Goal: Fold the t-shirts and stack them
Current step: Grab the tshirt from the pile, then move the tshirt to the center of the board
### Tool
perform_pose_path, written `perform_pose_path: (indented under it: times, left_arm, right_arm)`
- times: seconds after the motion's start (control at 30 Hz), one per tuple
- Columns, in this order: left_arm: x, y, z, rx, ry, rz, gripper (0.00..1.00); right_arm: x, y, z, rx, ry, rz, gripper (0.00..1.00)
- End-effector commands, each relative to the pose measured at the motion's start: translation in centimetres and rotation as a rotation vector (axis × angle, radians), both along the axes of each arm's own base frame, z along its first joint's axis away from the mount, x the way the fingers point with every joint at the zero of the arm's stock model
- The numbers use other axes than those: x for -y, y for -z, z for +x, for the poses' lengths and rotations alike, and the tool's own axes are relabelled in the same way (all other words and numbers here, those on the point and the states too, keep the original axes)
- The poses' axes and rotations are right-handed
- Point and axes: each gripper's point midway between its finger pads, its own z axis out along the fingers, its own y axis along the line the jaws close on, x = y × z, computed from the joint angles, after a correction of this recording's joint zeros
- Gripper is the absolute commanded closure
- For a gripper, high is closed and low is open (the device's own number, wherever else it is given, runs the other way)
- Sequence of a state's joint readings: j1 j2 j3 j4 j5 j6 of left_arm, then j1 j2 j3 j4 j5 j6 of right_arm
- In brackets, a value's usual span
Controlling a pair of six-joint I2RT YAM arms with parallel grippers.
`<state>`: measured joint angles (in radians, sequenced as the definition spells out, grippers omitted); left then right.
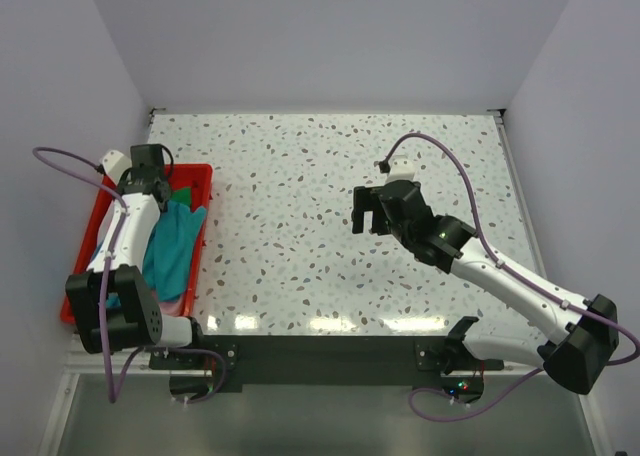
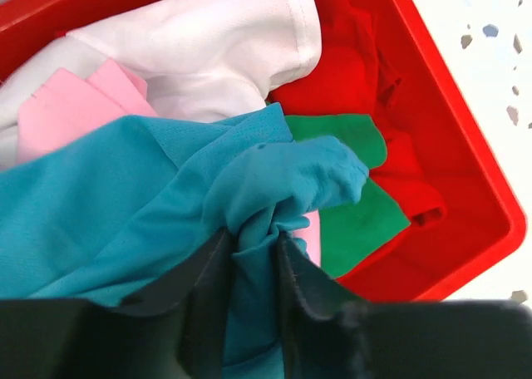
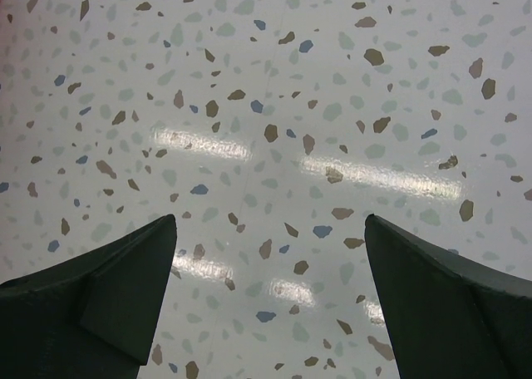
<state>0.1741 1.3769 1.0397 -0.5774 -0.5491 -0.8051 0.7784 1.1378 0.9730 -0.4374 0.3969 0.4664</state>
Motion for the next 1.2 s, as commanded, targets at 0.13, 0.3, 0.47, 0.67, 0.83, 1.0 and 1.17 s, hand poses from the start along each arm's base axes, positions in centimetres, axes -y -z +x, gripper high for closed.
perform_pose_path:
  times: [0.13, 0.3, 0.47, 0.67, 0.83, 1.0, 1.17]
  left_arm:
    - [-0.2, -6.2, 1.7, 0.164, 0.049, 0.038, 1.0]
    - [0.0, -13.5, 1.2, 0.3, 0.109, 0.103, 1.0]
    - [2.1, -19.5, 1.1, 0.448, 0.254, 0.12, 1.0]
    - [6.5, -26.7, 1.6, 0.641, 0.477, 0.115, 1.0]
    - [14.5, -31.1, 2.1, 0.754, 0.691, 0.073, 1.0]
    - [22.5, -32.1, 2.1, 0.823, 0.85, -0.021, 1.0]
    - [32.1, -28.1, 3.8, 0.769, 0.985, -0.136, 1.0]
  right_arm:
    - [-0.5, -1.8, 0.3, 0.052, -0.019, 0.041, 0.01]
    - [-0.9, -2.5, 0.4, 0.059, -0.031, 0.056, 0.01]
    - [-1.6, -3.9, 0.7, 0.073, -0.047, 0.082, 0.01]
    - [-2.2, -6.5, 1.3, 0.125, -0.057, 0.115, 0.01]
    - [-1.4, -9.1, 2.1, 0.183, -0.011, 0.105, 0.01]
    - [0.2, -11.2, 2.0, 0.227, 0.042, 0.095, 0.01]
    - [2.4, -11.8, 1.8, 0.249, 0.124, 0.067, 0.01]
